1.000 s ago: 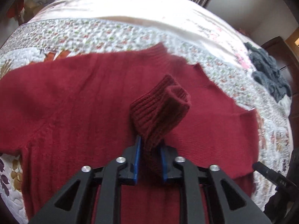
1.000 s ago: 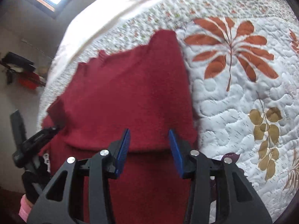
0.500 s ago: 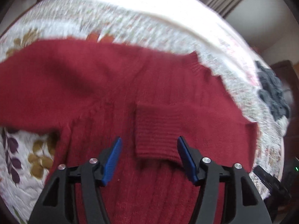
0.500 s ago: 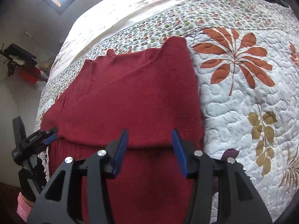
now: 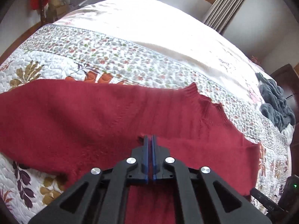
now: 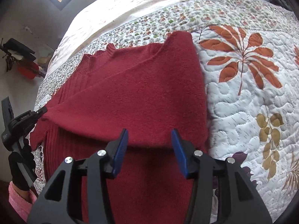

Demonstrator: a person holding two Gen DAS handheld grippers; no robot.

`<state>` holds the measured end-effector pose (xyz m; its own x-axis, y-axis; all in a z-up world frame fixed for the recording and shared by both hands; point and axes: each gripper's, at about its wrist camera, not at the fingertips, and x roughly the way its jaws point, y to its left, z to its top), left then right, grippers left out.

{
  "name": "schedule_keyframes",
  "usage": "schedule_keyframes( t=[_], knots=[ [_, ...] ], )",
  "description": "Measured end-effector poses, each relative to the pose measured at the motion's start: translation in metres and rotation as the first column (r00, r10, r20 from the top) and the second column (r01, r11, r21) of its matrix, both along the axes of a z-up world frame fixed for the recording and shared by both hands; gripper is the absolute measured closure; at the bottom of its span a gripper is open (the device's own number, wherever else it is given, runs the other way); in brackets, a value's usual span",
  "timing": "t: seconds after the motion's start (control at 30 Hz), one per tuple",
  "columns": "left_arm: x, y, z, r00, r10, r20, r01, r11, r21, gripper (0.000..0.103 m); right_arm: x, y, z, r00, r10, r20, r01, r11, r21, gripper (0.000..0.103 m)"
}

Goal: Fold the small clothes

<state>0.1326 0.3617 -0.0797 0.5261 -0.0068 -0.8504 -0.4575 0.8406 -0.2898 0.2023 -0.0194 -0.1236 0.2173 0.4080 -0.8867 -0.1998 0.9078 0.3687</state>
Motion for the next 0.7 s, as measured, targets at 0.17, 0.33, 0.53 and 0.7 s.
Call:
schedule_keyframes(
  t=[0.17,0.33,0.53,0.7],
  knots=[
    [-0.006,0.011,-0.049,0.986,-0.008,-0.164,-0.002,0.998,-0.057,0.095,0.002,0.004,-0.022,0.999,-0.002,-0.053,0.001,1.0,-0.012,0.056],
    [-0.024,0.002,-0.021,0.995,0.011,-0.104,-0.008,1.0,0.027,0.085,-0.003,0.003,0.002,1.0,0.017,-0.015,-0.017,1.0,-0.002,0.054],
    [-0.018,-0.035,0.002,0.994,-0.104,-0.042,0.106,0.993,0.05,0.079,-0.001,0.014,0.014,0.999,0.035,0.016,-0.035,0.999,-0.007,0.053],
    [-0.001,-0.05,-0.042,0.977,-0.149,-0.156,0.159,0.986,0.055,0.078,0.004,0.018,-0.025,0.998,0.029,-0.055,-0.033,0.996,-0.08,0.053]
  ],
)
